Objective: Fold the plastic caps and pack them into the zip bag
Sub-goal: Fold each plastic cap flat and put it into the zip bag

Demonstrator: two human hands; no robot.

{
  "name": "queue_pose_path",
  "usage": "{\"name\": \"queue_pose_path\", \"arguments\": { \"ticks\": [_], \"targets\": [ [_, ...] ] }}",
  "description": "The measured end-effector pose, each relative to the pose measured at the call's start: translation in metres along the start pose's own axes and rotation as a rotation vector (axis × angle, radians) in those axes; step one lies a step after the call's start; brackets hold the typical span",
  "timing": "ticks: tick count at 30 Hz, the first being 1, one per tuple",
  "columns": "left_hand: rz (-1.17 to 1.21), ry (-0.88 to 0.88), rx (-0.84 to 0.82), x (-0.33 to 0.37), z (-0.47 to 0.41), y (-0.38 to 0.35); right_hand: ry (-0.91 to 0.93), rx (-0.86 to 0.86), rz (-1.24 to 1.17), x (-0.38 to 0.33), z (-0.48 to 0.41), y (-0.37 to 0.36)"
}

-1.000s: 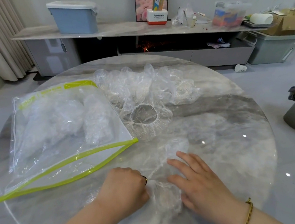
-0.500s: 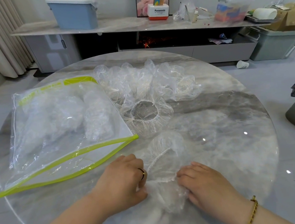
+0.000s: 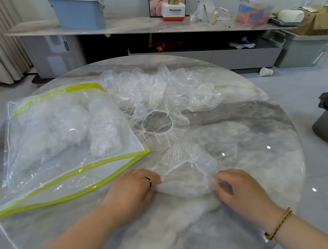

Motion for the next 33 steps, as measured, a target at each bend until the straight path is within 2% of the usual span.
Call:
{"name": "queue_pose_path", "arguments": {
  "ticks": [3, 4, 7, 10, 13, 16, 18, 20, 22, 25, 30, 33],
  "targets": [
    [-0.004, 0.081, 0.078, -0.005, 0.0, 0.001, -0.131, 0.05, -0.057, 0.002, -0.002, 0.006],
    [0.069, 0.139, 0.06, -0.005, 0.001, 0.001, -0.213, 0.013, -0.092, 0.004, -0.003, 0.006],
    [0.379, 0.405, 0.014, 0.0, 0.003, 0.0, -0.351, 0.045, -0.167, 0.004, -0.007, 0.004],
    [0.462, 0.521, -0.005, 0.004, 0.003, -0.002, -0.385, 0.077, -0.145, -0.004, -0.011, 0.002],
    [0.371, 0.598, -0.054, 0.005, 0.0, 0.007, -0.434, 0.071, -0.055, -0.011, -0.014, 0.003],
    [0.078, 0.633, -0.107, 0.013, -0.002, 0.018, -0.394, 0.011, 0.084, -0.016, -0.014, -0.002],
    [-0.115, 0.502, 0.023, 0.017, -0.004, 0.024, -0.269, 0.162, 0.213, -0.015, -0.014, -0.008],
    [-0.101, 0.299, 0.246, 0.023, -0.002, 0.023, -0.074, 0.34, 0.211, -0.021, -0.014, -0.011],
    [-0.039, 0.115, 0.315, 0.027, -0.002, 0.014, 0.075, 0.321, 0.134, -0.03, -0.017, -0.013],
    [-0.113, 0.068, 0.099, 0.027, 0.0, -0.006, 0.173, 0.159, 0.137, -0.041, -0.017, -0.023],
    [-0.183, 0.212, -0.358, 0.017, 0.002, -0.026, 0.008, -0.22, 0.25, -0.034, -0.017, -0.037],
    [-0.195, 0.266, -0.408, 0.016, 0.0, -0.022, 0.014, -0.274, 0.276, -0.026, -0.021, -0.037]
  ]
}}
Point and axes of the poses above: each hand's wrist, its own z-axis away from the middle knuckle, its own y-axis out of the back of the hand, x = y × z, the point moved 1 cm from there along -z, towards the middle knuckle, and after that the axes turned 4 degrees about y, right-handed, at the moved point
